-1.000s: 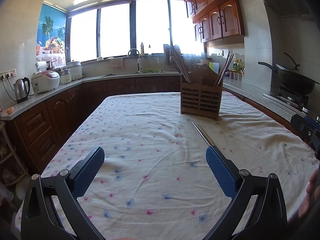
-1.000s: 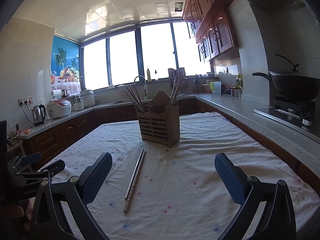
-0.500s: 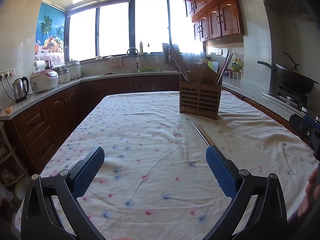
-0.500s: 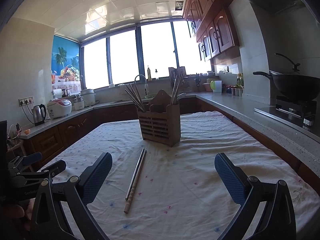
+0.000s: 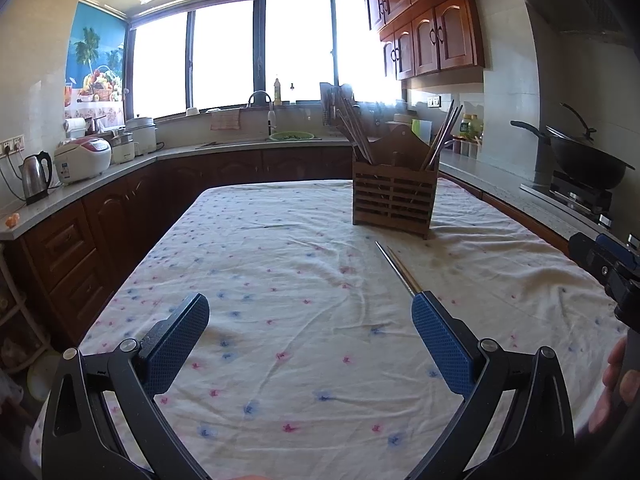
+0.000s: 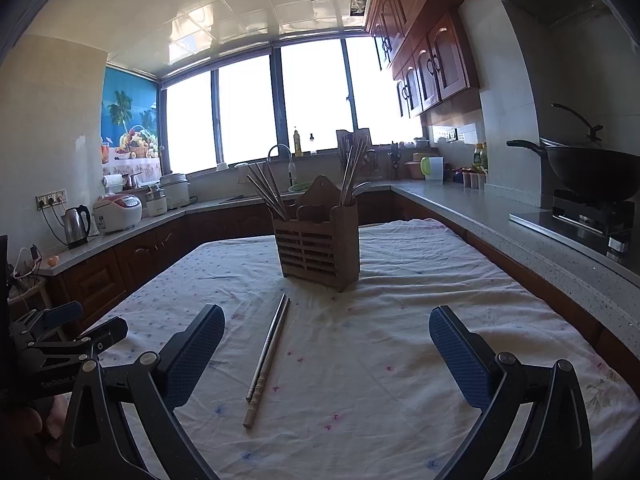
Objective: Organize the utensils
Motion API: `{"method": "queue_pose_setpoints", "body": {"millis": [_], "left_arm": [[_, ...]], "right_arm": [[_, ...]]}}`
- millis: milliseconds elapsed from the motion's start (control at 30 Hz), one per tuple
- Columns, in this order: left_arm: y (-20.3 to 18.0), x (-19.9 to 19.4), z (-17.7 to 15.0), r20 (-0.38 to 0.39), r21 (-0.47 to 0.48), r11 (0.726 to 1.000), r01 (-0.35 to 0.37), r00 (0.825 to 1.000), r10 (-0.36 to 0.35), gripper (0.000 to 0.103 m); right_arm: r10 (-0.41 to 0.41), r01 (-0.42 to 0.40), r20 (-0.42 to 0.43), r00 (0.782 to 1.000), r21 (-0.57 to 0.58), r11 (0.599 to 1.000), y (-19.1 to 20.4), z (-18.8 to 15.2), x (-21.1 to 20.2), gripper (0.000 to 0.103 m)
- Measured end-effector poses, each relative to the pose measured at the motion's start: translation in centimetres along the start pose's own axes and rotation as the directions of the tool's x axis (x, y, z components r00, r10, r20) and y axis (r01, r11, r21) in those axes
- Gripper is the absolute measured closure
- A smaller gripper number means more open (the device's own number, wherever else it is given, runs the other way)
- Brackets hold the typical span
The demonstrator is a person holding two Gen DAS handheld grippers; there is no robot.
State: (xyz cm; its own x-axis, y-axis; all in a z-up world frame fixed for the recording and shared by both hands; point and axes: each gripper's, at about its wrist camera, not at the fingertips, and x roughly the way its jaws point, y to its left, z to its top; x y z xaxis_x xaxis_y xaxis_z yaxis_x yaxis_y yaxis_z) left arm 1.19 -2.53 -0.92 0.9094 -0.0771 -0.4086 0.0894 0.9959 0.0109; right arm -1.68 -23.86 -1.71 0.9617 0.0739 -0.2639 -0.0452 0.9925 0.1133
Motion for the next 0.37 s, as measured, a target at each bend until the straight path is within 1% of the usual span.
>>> {"method": "queue_pose_setpoints", "body": {"millis": [367], "left_arm": [[-0.38,0.40,0.27,-0.015,0.006,1.000,0.013,1.000,-0.013,0.000]], "right_arm": [[0.011,-0.011,-0.024,1.000,0.002,1.000,-0.39,0.31,0.83,0.000]]}}
